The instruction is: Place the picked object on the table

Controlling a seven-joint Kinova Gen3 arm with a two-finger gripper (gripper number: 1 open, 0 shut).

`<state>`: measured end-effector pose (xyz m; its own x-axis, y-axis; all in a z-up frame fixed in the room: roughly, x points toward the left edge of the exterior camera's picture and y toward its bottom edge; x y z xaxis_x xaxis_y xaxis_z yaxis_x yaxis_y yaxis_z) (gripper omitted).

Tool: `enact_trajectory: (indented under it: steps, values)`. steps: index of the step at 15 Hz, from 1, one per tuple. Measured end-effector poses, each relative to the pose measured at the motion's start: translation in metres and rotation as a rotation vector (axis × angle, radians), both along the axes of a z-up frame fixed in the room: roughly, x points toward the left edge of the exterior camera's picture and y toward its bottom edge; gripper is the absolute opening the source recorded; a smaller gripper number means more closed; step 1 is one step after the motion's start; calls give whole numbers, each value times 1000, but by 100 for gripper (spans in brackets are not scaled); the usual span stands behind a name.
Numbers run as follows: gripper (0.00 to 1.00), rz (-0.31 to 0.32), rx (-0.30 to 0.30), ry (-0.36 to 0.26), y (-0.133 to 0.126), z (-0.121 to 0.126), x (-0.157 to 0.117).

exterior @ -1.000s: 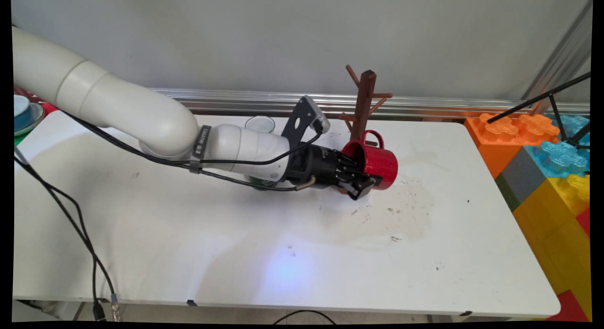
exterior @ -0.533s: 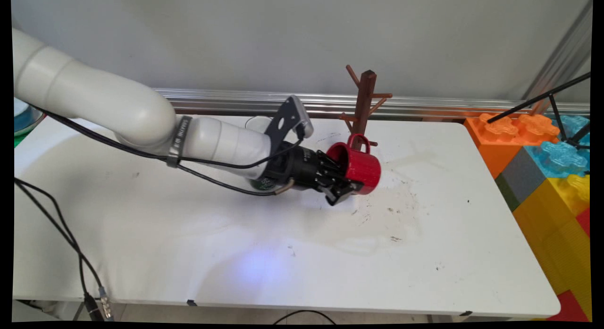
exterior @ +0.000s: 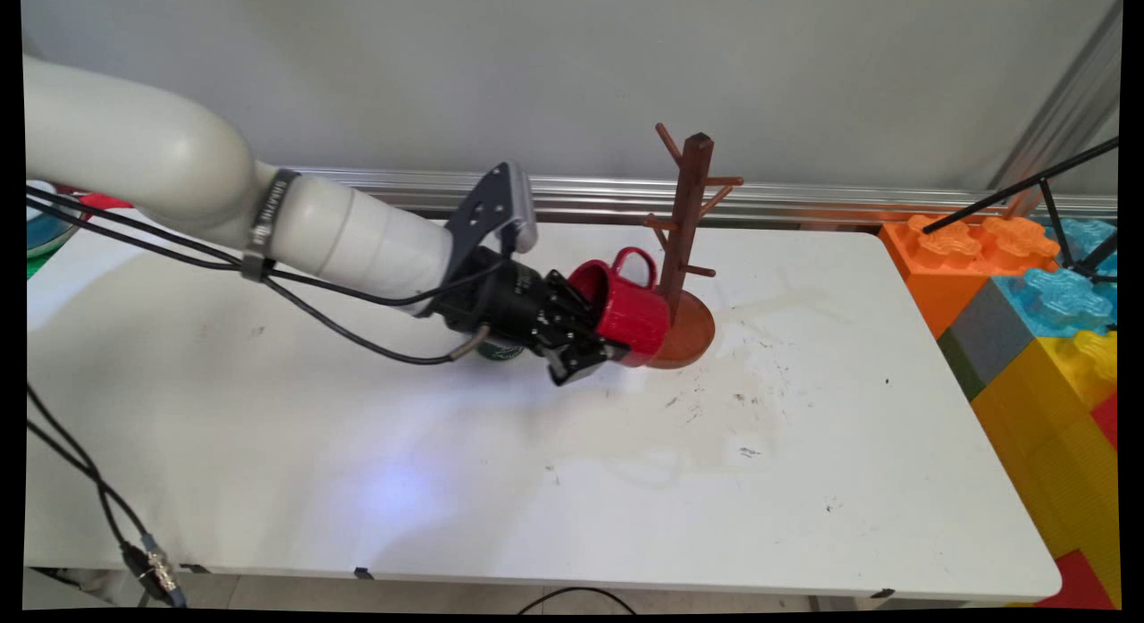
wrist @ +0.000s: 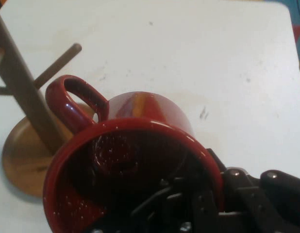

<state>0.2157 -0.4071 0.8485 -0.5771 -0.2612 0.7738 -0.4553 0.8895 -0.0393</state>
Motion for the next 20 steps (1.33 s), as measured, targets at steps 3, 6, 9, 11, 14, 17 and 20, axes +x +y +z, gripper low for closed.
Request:
enact_trajectory:
  steps: [3,6,9,11,14,17,20]
  values:
    - [0,-43,-9,-91,2,10,16]
    - [0,-93,-22,-203,1,18,32]
    - [0,-140,-28,-301,0,20,42]
    - [0,-177,-30,-363,-1,20,46]
    - [0,-231,-27,-441,-2,17,48]
    - [0,-281,-13,-505,-4,12,46]
    - [0,-321,-4,-553,-8,5,42]
